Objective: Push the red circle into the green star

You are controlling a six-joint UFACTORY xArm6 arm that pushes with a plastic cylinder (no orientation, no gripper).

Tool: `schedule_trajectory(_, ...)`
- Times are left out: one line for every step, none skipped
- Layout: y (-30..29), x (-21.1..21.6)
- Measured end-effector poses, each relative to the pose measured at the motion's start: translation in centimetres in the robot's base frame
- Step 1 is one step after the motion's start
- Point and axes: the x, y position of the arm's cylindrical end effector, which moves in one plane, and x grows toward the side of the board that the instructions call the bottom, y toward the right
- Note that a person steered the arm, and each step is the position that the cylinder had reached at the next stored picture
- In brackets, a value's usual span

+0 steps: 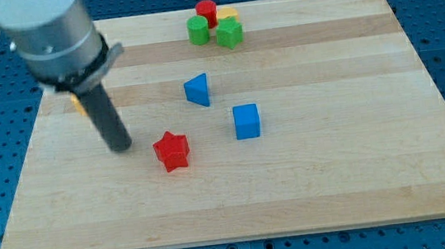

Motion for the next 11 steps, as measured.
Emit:
schedule_trajectory(2.1,-7.9)
schedule_trajectory(2.6,-15.3)
schedule_trajectory(1.9,-22.7)
schedule_trajectory(2.4,-25.9)
schedule_trajectory(3.8,-26.0)
schedule_trajectory(4.7,-26.0)
schedule_trajectory(8.8,-25.9)
schedule_trajectory(10.3,-25.9)
schedule_trajectory(13.1,-25.9)
schedule_trajectory(16.0,-25.9)
schedule_trajectory(16.0,-25.8)
